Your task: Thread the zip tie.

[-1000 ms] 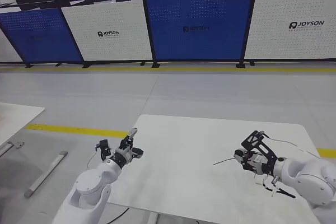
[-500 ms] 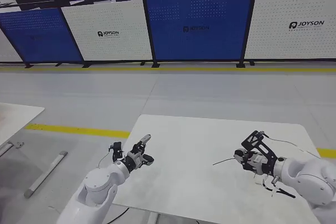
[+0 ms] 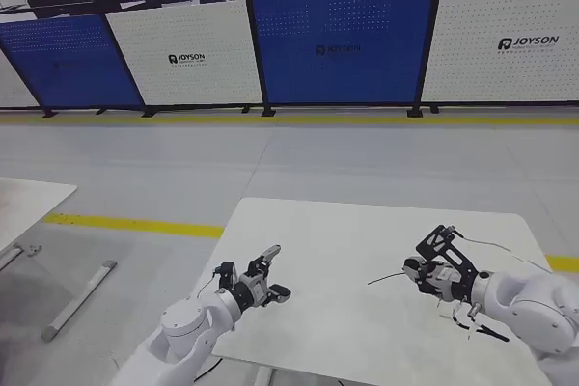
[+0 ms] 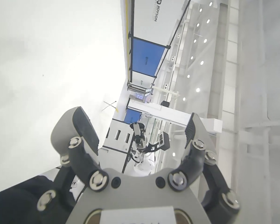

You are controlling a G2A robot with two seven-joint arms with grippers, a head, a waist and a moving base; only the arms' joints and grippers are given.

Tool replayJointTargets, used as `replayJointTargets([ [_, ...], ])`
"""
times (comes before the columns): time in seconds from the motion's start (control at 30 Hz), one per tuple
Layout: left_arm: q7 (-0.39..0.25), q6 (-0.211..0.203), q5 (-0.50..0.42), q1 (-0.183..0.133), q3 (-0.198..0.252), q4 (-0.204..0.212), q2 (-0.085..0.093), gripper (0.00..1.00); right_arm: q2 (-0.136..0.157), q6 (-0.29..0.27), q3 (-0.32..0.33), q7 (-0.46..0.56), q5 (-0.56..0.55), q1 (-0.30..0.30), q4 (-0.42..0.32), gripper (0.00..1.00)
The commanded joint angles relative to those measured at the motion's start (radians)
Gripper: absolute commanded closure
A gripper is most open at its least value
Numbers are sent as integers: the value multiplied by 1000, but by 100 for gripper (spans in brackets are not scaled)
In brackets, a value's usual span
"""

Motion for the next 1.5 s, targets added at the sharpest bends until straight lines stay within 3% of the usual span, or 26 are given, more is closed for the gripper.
replayJointTargets([
  [0.0,97,0,-70,-44,87,10,39,0,0,0,0,0,0,0,0,100],
  [0.2,97,0,-70,-44,87,10,39,0,0,0,0,0,0,0,0,100],
  [0.33,97,0,-70,-44,87,10,39,0,-3,0,-12,-40,-72,16,-44,100],
  [0.43,97,0,-70,-44,87,10,39,0,-11,0,-64,-43,-169,65,-96,100],
  [0.53,97,0,-70,-44,87,10,39,0,-28,0,-141,-47,-230,134,-100,100],
  [0.73,97,0,-70,-44,87,10,39,0,-78,0,-309,-68,-235,280,-16,100],
  [1.47,97,0,-70,-44,87,10,39,0,-78,0,-309,-68,-235,280,-16,100],
])
